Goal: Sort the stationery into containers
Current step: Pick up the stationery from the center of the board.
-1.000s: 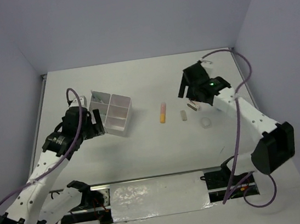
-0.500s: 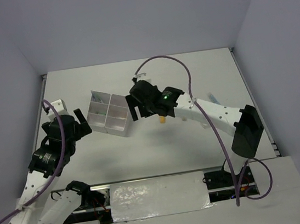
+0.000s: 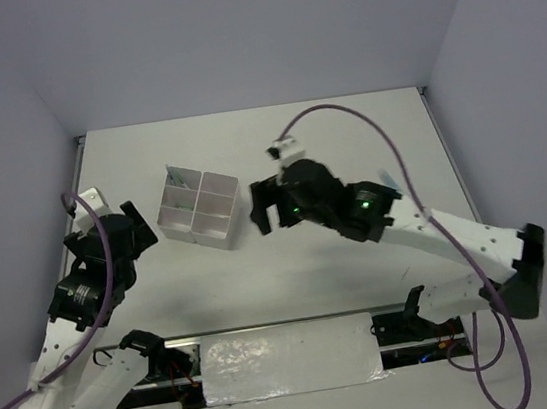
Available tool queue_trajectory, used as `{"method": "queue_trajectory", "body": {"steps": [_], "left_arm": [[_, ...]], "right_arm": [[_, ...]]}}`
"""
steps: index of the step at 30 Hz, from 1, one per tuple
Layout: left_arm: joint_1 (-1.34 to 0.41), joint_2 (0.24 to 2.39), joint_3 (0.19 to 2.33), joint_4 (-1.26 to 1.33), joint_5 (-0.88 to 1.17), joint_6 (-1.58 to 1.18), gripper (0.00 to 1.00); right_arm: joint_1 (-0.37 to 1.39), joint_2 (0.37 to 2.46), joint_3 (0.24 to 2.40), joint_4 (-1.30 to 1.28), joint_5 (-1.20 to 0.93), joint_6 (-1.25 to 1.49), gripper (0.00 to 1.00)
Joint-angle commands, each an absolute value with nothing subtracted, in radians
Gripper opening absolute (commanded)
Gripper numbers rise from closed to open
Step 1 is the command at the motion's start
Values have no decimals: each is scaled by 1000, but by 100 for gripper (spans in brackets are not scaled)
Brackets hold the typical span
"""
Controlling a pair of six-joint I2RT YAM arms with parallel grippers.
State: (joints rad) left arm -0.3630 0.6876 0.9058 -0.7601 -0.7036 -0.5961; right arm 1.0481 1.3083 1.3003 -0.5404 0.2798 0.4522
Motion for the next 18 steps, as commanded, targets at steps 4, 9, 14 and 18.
{"method": "queue_trajectory", "body": {"steps": [4, 9, 14, 18], "left_arm": [[-357, 724, 965, -778, -750, -614, 99], [-357, 753, 974, -733, -684, -531, 99], [-359, 744, 943, -739, -666, -529, 99], [-357, 706, 923, -690, -612, -509, 100]], "right_arm": [[721, 1153, 1051, -520, 177, 411, 93], [592, 1357, 1068, -595, 225, 387, 81], [516, 1457, 1020, -548, 276, 420, 68], [466, 1520, 1011, -515, 247, 388, 65]]}}
